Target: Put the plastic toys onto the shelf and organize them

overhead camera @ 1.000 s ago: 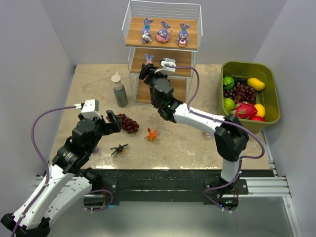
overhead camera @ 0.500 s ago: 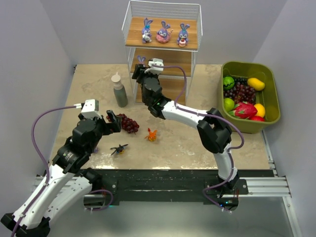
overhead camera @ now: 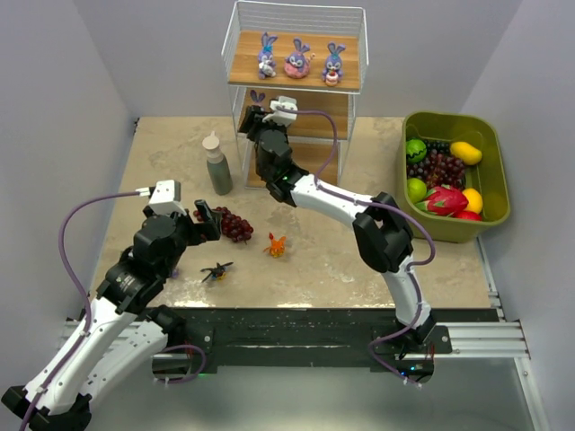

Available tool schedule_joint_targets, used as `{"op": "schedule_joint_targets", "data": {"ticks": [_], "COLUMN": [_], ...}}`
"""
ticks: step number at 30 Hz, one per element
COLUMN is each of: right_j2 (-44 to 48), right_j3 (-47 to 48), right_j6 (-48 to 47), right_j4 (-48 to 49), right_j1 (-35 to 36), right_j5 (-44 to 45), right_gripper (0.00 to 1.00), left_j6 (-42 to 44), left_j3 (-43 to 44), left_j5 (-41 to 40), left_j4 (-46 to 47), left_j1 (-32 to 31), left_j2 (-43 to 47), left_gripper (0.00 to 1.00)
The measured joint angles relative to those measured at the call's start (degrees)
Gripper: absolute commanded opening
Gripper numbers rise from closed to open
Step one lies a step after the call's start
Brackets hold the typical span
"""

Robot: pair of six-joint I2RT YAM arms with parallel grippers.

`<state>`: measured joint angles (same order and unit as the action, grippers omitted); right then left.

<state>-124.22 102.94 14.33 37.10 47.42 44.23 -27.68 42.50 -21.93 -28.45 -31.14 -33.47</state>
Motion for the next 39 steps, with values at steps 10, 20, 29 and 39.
{"op": "schedule_joint_targets", "data": {"ticks": [10, 20, 29, 39], "right_j2": [-2.9, -3.8, -3.8, -4.0], "right_j3": [4.2, 6.3, 7.6, 9.2], "right_j6": [0.7, 1.5, 1.8, 1.6], "right_j4": [-1.6, -3.7, -7.1, -10.3], "right_j1": [-0.6, -0.6, -0.6, -0.6], "right_j5": [0.2, 1.3, 2.6, 3.1], "right_gripper": [0.02, 0.22, 0.34, 0.5], "left_j6": [0.3, 0.3, 0.3, 0.3], "left_j3": [0.0, 0.0, 0.0, 0.0], "left_j5": [-0.1, -0.5, -0.7, -0.8], "left_j4": [-0.2, -0.3, -0.3, -0.3], "left_j1": [0.0, 0.0, 0.0, 0.0], "left_j2": [0.0, 0.0, 0.0, 0.0], "left_gripper": [1.0, 0.99, 1.0, 0.99]}}
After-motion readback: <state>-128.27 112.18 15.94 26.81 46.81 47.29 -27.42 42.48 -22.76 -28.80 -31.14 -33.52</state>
